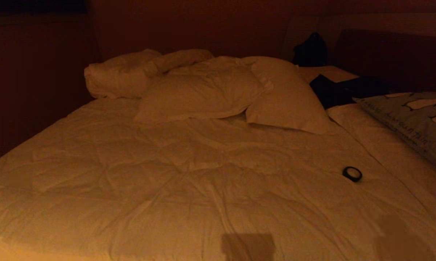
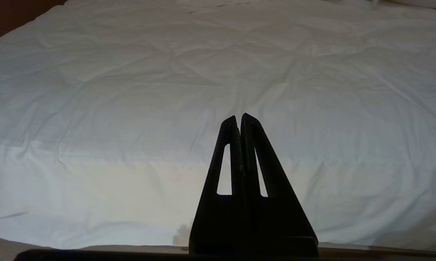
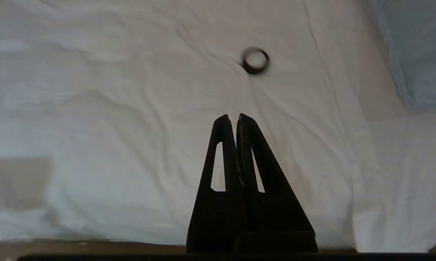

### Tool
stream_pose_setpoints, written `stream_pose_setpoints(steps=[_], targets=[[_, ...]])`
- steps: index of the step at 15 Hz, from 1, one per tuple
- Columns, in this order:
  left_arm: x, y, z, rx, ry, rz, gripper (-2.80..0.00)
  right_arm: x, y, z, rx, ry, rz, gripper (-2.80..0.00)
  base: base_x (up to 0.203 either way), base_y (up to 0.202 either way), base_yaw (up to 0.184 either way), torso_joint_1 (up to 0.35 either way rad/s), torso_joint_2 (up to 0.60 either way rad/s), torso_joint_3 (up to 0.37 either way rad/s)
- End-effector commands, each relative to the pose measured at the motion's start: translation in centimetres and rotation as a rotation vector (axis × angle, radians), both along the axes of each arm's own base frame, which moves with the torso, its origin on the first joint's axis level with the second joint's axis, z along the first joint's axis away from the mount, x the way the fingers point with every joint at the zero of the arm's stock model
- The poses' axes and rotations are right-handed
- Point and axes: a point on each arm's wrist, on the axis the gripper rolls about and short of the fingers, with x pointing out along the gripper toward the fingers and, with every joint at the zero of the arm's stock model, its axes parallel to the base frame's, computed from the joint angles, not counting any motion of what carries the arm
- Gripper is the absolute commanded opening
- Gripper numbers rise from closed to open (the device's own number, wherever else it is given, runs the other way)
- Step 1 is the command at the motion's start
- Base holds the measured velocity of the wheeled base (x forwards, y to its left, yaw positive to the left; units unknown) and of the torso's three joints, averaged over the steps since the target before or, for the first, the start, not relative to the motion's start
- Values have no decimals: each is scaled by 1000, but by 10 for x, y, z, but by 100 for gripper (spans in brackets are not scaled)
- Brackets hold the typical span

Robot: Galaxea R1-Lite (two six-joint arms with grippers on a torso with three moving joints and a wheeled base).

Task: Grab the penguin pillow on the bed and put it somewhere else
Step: Pick up the pillow

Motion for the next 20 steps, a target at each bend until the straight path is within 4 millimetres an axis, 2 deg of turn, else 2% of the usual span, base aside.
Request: stream_pose_setpoints(steps=[1,3,5,7,11,15,18,20], targets=[[0,0,-1,0,3,0,-280,80,-10,5,-8,67,-94,-280,0,0,0,0,0,0],[0,0,-1,0,3,0,-280,124,-25,9,10,65,-172,-280,0,0,0,0,0,0],[0,0,-1,0,3,2,-280,155,-37,13,32,49,-214,-280,0,0,0,0,0,0],[0,0,-1,0,3,0,-280,177,-50,21,39,24,-245,-280,0,0,0,0,0,0],[0,0,-1,0,3,0,-280,208,-80,30,46,-1,-289,-280,0,0,0,0,0,0],[0,0,-1,0,3,0,-280,226,-128,38,3,7,-362,-280,0,0,0,0,0,0],[0,0,-1,0,3,0,-280,223,-170,49,0,11,-360,-280,0,0,0,0,0,0],[0,0,-1,0,3,1,-280,215,-193,54,-4,17,-344,-280,0,0,0,0,0,0]])
